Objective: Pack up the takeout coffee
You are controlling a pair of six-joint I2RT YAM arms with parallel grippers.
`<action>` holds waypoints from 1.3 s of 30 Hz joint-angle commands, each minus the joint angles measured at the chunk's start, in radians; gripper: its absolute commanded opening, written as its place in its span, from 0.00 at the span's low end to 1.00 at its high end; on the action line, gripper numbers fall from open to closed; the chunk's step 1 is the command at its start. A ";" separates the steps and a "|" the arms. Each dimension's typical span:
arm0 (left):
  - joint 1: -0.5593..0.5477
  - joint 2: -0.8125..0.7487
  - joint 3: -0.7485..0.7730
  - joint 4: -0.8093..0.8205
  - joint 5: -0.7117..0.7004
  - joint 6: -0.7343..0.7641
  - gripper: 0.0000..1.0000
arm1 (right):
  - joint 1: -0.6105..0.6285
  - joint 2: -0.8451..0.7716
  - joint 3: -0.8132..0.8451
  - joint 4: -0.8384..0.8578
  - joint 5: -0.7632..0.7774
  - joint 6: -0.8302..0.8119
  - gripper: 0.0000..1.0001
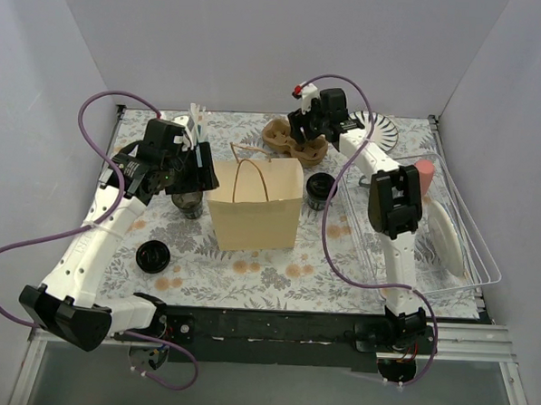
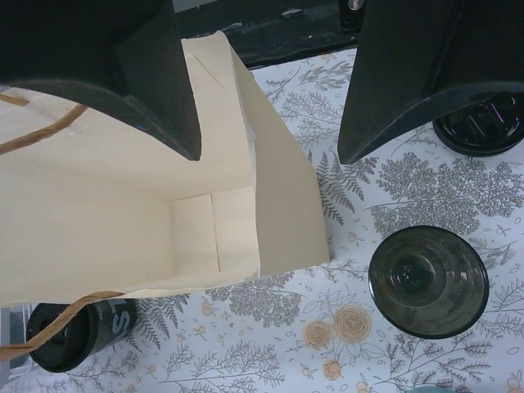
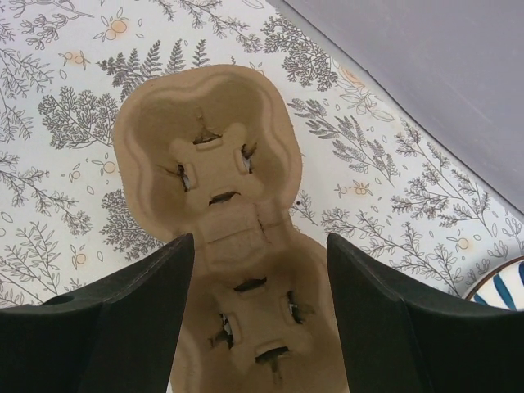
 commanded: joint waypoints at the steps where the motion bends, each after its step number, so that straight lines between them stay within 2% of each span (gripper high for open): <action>1: -0.002 -0.010 0.021 -0.026 -0.015 0.011 0.68 | -0.015 0.021 -0.011 0.069 -0.078 -0.044 0.73; 10: -0.002 -0.005 0.026 -0.031 -0.015 0.007 0.69 | -0.032 0.044 -0.022 0.108 -0.160 -0.058 0.69; 25: -0.002 -0.001 0.044 -0.034 -0.015 0.007 0.70 | -0.046 0.087 -0.011 0.119 -0.194 -0.050 0.61; 33: -0.002 0.012 0.049 -0.026 -0.015 0.005 0.70 | -0.047 0.083 -0.024 0.112 -0.233 -0.067 0.61; 39: -0.002 0.019 0.063 -0.030 -0.015 0.005 0.70 | -0.052 0.076 -0.007 0.117 -0.230 -0.068 0.45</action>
